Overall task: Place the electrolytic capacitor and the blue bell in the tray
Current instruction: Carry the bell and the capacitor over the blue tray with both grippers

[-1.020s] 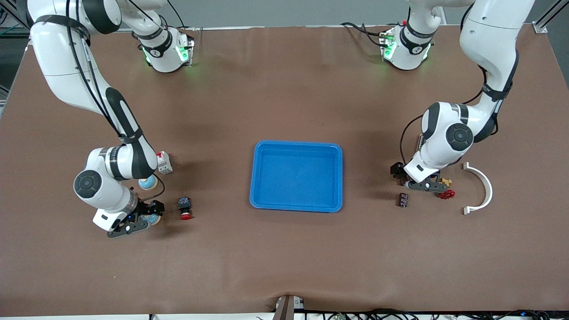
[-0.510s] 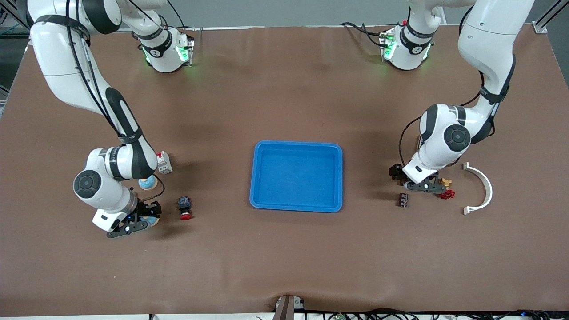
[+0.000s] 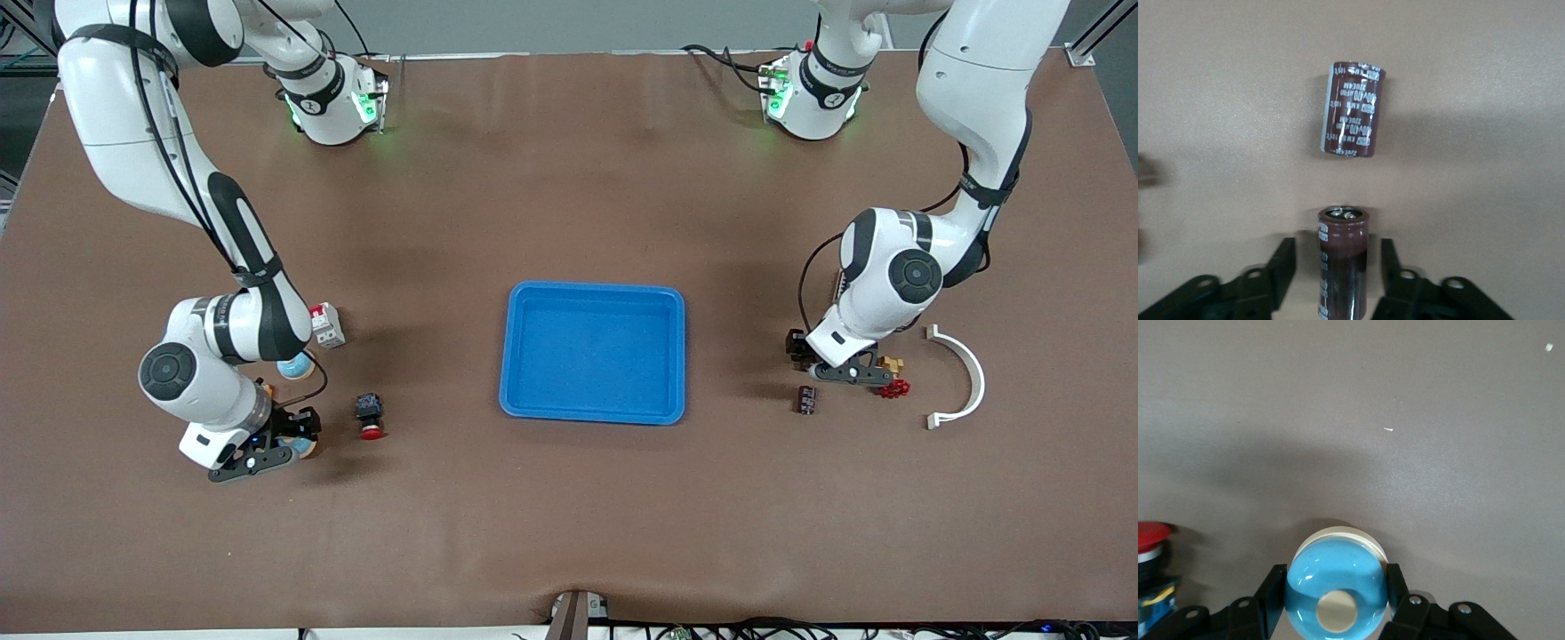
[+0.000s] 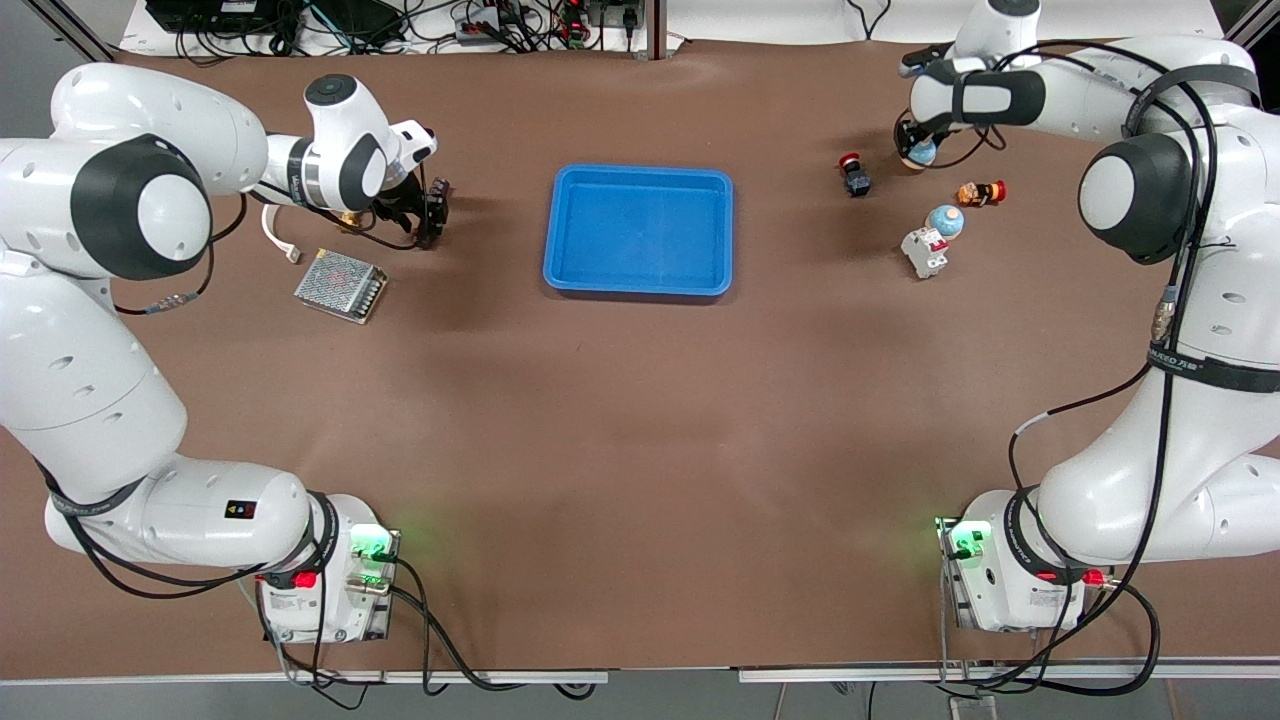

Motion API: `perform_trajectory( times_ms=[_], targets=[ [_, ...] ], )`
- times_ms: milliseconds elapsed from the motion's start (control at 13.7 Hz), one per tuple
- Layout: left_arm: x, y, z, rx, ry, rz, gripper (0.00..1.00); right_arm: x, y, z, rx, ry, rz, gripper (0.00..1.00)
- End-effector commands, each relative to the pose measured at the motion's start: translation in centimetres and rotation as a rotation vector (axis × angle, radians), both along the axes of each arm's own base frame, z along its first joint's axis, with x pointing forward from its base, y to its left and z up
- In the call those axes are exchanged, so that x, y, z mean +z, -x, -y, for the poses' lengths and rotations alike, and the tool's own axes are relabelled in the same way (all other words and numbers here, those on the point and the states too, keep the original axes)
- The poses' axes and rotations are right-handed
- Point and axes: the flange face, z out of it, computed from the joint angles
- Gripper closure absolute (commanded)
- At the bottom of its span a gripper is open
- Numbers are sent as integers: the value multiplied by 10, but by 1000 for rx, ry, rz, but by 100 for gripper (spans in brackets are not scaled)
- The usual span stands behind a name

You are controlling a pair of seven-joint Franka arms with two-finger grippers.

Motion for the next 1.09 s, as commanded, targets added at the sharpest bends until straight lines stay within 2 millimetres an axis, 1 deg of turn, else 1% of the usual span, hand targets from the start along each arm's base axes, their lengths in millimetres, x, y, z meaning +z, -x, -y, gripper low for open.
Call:
perform_trajectory(
  times_ms=[0, 73, 146, 219, 364, 437, 510, 583, 729, 801, 874, 947, 1020],
  targets=[
    [3, 5, -3, 7, -9, 1, 100, 46, -10, -12, -38, -26, -37, 44],
    [5, 8, -5, 13, -10, 0, 100, 60, -11, -25, -64, -30, -46, 44],
    [6, 9, -5, 35, -10, 1, 100, 71, -8, -41, -110, -31, -54, 44],
    [6, 9, -3, 87, -8, 0, 100, 81, -4, -64, -156, -34, -52, 44],
    [8, 10, 0, 223, -15, -34, 100, 83, 12, -123, -234, -28, -86, 43],
    [12, 9, -1, 253, -21, -47, 100, 86, 18, -147, -271, -31, -86, 43],
    [20, 9, -3, 293, -23, -55, 100, 85, 28, -180, -296, -31, -87, 43],
    [25, 10, -5, 357, -28, -63, 100, 86, 37, -207, -323, -32, -86, 43],
    [43, 8, -5, 524, -34, -70, 100, 85, 56, -257, -391, -38, -80, 43],
    [57, 4, -3, 575, -34, -65, 100, 85, 66, -280, -405, -41, -78, 43],
    [69, 1, -4, 610, -32, -62, 100, 84, 76, -299, -422, -41, -79, 43],
    [87, -9, -3, 675, -16, -42, 100, 84, 86, -318, -438, -42, -78, 43],
    [101, -9, -2, 754, -26, -55, 100, 84, 95, -335, -449, -48, -72, 43]
  ],
)
